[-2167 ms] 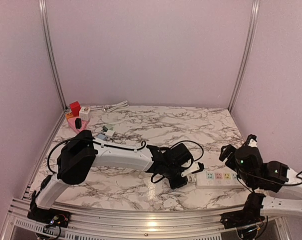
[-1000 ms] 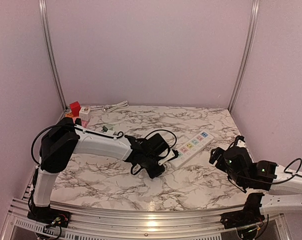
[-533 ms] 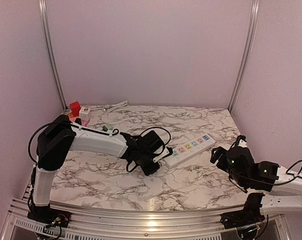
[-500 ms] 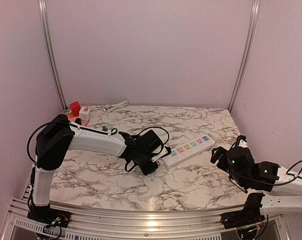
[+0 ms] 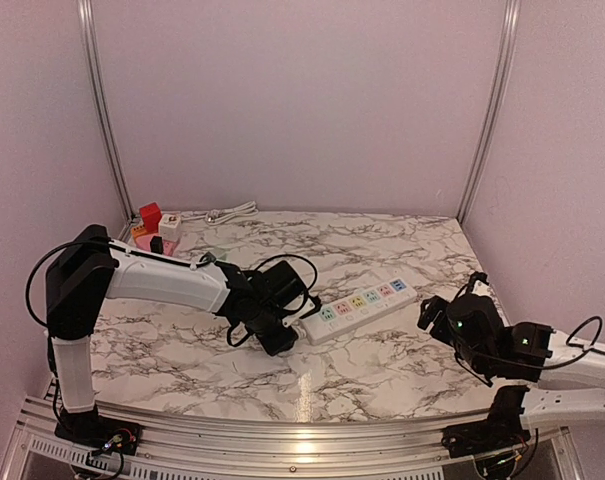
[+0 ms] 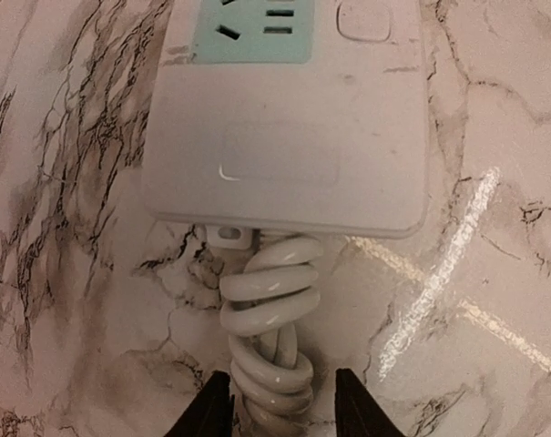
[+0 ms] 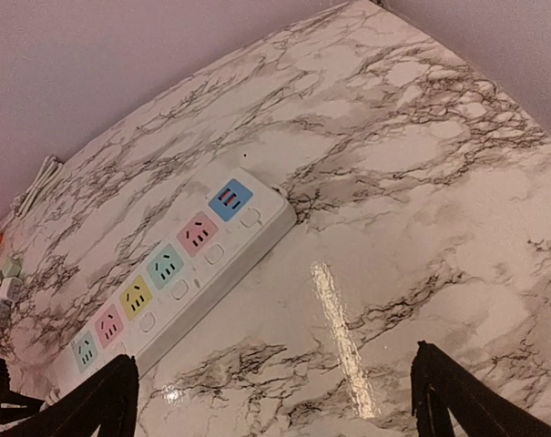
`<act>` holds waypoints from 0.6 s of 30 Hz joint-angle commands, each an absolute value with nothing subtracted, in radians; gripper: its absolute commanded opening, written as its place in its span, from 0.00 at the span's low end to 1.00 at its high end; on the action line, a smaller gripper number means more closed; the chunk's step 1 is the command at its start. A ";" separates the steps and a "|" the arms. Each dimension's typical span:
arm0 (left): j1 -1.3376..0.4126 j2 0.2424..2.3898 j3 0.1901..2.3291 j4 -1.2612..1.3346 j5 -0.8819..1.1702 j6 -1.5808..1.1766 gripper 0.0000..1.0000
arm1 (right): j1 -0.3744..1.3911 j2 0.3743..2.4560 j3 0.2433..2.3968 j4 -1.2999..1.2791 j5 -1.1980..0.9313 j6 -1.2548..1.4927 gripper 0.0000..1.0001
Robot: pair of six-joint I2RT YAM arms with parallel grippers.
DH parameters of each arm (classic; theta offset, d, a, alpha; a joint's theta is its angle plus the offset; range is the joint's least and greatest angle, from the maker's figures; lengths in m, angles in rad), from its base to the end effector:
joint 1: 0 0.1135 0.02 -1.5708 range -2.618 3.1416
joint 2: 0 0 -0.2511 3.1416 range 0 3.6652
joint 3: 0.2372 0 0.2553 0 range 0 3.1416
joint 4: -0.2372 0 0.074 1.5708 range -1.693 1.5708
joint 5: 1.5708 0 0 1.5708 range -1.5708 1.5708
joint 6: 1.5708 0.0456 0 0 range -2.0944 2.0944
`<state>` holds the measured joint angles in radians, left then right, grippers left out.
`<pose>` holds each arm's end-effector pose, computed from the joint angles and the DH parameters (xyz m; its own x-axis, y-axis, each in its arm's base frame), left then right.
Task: Insert the plug
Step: Move the socket to the center of the board.
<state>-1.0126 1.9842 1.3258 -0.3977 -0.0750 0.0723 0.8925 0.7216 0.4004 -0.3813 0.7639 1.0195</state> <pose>0.2215 -0.3482 0.1351 -0.4001 0.7768 -0.4863 0.8574 0.5046 0.1006 0.1297 0.1106 0.1889 -0.4091 0.4727 -0.7805 0.2244 0.8812 0.4160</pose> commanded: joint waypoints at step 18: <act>-0.914 1.749 1.285 -0.287 -0.152 -0.045 0.99 | 0.886 0.680 0.408 -0.355 0.748 0.956 0.99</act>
